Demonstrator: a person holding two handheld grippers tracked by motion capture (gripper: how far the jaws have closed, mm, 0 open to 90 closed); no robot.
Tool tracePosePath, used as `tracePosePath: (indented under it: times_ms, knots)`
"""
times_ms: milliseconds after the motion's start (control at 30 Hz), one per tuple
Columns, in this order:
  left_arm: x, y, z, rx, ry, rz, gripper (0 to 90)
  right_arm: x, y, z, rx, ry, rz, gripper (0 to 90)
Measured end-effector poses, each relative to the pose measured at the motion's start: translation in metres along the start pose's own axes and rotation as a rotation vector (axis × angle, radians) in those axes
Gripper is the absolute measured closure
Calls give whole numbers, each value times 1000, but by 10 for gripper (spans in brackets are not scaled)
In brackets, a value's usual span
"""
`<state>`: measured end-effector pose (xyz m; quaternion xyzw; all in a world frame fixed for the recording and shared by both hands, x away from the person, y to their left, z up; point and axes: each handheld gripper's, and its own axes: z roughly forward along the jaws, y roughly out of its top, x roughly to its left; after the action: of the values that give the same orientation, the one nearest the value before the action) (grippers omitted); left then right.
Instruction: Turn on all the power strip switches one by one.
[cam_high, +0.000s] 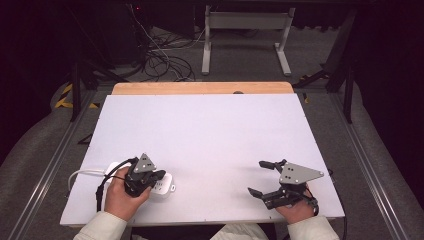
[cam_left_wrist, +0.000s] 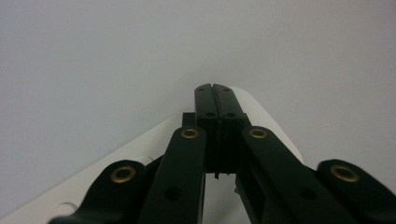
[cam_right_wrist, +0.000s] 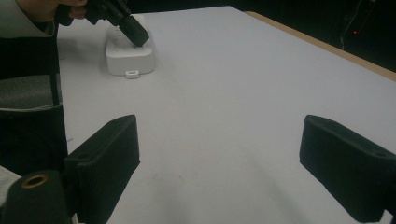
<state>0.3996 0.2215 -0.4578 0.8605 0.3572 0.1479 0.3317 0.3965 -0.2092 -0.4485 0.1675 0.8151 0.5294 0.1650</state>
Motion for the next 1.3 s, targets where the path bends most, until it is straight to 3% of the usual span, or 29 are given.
tracePosePath:
  times_ms: [133,300,1100,1133,1233,1300]
  knots:
    - [1,-1,1,-4,-3,-9,900,0,0,0,0,0,-1,126]
    - [-1,-1,0,1,13,8,900,0,0,0,0,-1,1,125]
    - [5,-3,3,-3,-32,-43,900,0,0,1,4,-4,5,125]
    - [4,-3,2,0,-26,-45,900,0,0,0,3,-5,6,125]
    - [-2,-4,-3,-38,37,6,900,0,0,0,1,-5,4,126]
    - [-1,-1,-7,-62,24,4,900,0,0,-1,-5,-3,3,126]
